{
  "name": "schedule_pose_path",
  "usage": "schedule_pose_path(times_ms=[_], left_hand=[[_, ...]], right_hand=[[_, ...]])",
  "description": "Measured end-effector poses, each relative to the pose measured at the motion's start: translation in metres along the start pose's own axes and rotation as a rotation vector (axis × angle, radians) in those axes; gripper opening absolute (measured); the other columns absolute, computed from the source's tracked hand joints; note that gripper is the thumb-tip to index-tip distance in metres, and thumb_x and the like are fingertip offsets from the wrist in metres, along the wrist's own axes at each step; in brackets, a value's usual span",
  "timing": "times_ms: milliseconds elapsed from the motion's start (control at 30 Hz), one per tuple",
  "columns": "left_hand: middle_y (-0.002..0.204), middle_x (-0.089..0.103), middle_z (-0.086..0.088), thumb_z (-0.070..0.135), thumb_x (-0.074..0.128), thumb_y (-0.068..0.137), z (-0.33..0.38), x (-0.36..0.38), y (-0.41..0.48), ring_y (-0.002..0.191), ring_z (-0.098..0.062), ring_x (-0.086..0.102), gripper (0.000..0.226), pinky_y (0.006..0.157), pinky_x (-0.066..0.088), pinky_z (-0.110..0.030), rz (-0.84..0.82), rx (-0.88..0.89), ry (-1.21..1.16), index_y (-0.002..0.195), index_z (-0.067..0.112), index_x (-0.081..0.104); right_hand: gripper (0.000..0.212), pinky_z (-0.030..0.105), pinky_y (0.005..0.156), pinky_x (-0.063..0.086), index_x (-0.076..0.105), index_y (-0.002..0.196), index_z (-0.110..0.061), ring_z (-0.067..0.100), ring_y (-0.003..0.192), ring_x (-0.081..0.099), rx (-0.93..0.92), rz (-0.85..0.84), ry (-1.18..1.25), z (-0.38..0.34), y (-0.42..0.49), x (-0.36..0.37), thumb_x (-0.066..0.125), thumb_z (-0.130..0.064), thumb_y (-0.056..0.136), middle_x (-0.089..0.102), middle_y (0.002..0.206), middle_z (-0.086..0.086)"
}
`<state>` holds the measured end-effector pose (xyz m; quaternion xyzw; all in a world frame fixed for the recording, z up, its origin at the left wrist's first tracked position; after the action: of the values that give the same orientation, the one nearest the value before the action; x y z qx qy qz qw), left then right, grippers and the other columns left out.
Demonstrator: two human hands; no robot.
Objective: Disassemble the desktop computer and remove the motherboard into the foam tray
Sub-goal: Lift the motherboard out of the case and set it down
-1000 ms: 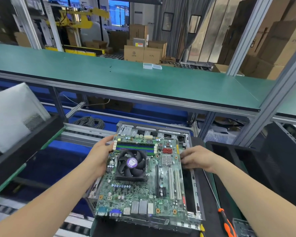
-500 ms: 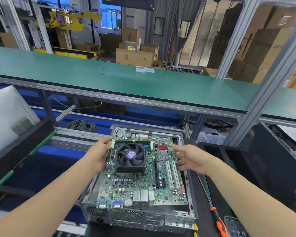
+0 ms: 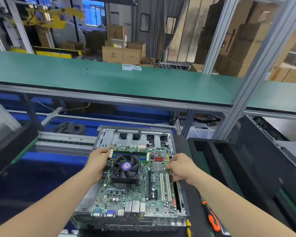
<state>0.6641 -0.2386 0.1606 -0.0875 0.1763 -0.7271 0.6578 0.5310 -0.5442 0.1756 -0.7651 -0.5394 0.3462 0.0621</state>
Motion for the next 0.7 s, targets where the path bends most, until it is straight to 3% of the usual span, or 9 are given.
schedule_pose_path(times_ms=[100, 233, 333, 400, 433, 500, 567, 633, 700], left_hand=[[0.123, 0.072, -0.008, 0.012, 0.061, 0.097, 0.011, -0.01, 0.003, 0.117, -0.032, 0.061, 0.024, 0.104, 0.05, -0.049, 0.087, 0.072, 0.249, 0.117, 0.014, 0.076], [0.126, 0.071, -0.005, 0.015, 0.057, 0.101, 0.024, -0.011, 0.003, 0.115, -0.028, 0.06, 0.027, 0.088, 0.047, -0.035, 0.093, 0.118, 0.492, 0.12, 0.015, 0.075], [0.082, 0.067, -0.002, 0.008, 0.054, 0.101, 0.025, -0.009, 0.006, 0.084, -0.024, 0.059, 0.028, 0.076, 0.042, -0.031, 0.039, 0.115, 0.55, 0.081, 0.018, 0.07], [0.063, 0.056, -0.016, 0.005, 0.059, 0.099, 0.027, -0.012, 0.008, 0.069, -0.035, 0.055, 0.033, 0.069, 0.044, -0.035, 0.043, 0.132, 0.602, 0.067, 0.011, 0.062], [0.077, 0.061, -0.029, 0.007, 0.063, 0.099, 0.03, -0.014, 0.007, 0.08, -0.043, 0.061, 0.024, 0.074, 0.05, -0.039, 0.056, 0.153, 0.626, 0.075, 0.002, 0.064], [0.104, 0.063, -0.033, 0.012, 0.066, 0.098, 0.039, -0.016, 0.005, 0.1, -0.045, 0.063, 0.019, 0.086, 0.052, -0.047, 0.066, 0.22, 0.68, 0.087, -0.002, 0.059], [0.096, 0.066, -0.025, 0.015, 0.061, 0.1, 0.048, -0.014, 0.002, 0.088, -0.035, 0.064, 0.016, 0.08, 0.053, -0.048, 0.067, 0.32, 0.804, 0.089, 0.008, 0.052], [0.085, 0.067, -0.006, 0.019, 0.057, 0.1, 0.061, -0.02, -0.003, 0.074, -0.023, 0.063, 0.007, 0.068, 0.057, -0.044, 0.154, 0.487, 0.879, 0.096, 0.018, 0.052], [0.084, 0.066, 0.003, 0.023, 0.063, 0.096, 0.067, -0.034, -0.006, 0.074, -0.019, 0.062, 0.014, 0.065, 0.056, -0.042, 0.27, 0.635, 0.863, 0.105, 0.022, 0.053]], right_hand=[[0.011, 0.026, 0.042, 0.047, 0.057, 0.095, -0.007, 0.012, 0.033, 0.044, 0.006, 0.012, -0.094, -0.003, 0.005, 0.0, 0.068, -0.007, 0.096, 0.049, 0.058, 0.003], [0.014, 0.039, 0.057, 0.063, 0.058, 0.089, -0.007, 0.017, 0.038, 0.056, 0.02, 0.018, -0.193, -0.007, 0.008, 0.0, 0.071, -0.011, 0.094, 0.058, 0.063, 0.008], [0.032, 0.042, 0.061, 0.064, 0.057, 0.115, 0.007, 0.025, 0.056, 0.068, 0.069, -0.043, -0.117, -0.01, 0.004, -0.003, 0.072, -0.012, 0.094, 0.063, 0.078, 0.016], [0.044, 0.041, 0.06, 0.063, 0.05, 0.132, 0.004, 0.035, 0.073, 0.076, 0.097, -0.099, 0.068, -0.013, -0.001, -0.01, 0.071, -0.012, 0.097, 0.067, 0.089, 0.024], [0.043, 0.041, 0.06, 0.063, 0.05, 0.133, 0.004, 0.038, 0.076, 0.077, 0.083, -0.098, 0.135, -0.015, -0.004, -0.017, 0.069, -0.012, 0.098, 0.071, 0.09, 0.027], [0.028, 0.042, 0.059, 0.064, 0.058, 0.12, 0.004, 0.035, 0.071, 0.078, 0.003, 0.003, 0.1, -0.017, -0.006, -0.035, 0.065, -0.013, 0.1, 0.076, 0.081, 0.021], [0.018, 0.039, 0.061, 0.064, 0.064, 0.109, -0.007, 0.027, 0.066, 0.076, -0.096, 0.19, -0.205, -0.017, -0.007, -0.05, 0.063, -0.021, 0.099, 0.077, 0.083, 0.01], [0.03, 0.034, 0.071, 0.054, 0.056, 0.12, -0.014, 0.023, 0.084, 0.068, -0.139, 0.283, -0.441, -0.012, -0.007, -0.049, 0.063, -0.033, 0.098, 0.07, 0.109, 0.006], [0.05, 0.031, 0.081, 0.044, 0.043, 0.138, -0.015, 0.02, 0.097, 0.059, -0.126, 0.237, -0.381, 0.003, -0.003, -0.035, 0.062, -0.041, 0.099, 0.059, 0.129, 0.008]])
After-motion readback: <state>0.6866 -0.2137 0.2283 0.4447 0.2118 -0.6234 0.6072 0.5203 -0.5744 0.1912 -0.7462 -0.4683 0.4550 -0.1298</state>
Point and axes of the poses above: each hand's wrist, its own y-axis towards the middle knuckle, its own x-axis out of the palm, z = x × y, the point moved 8 cm from there along y, towards the middle knuckle
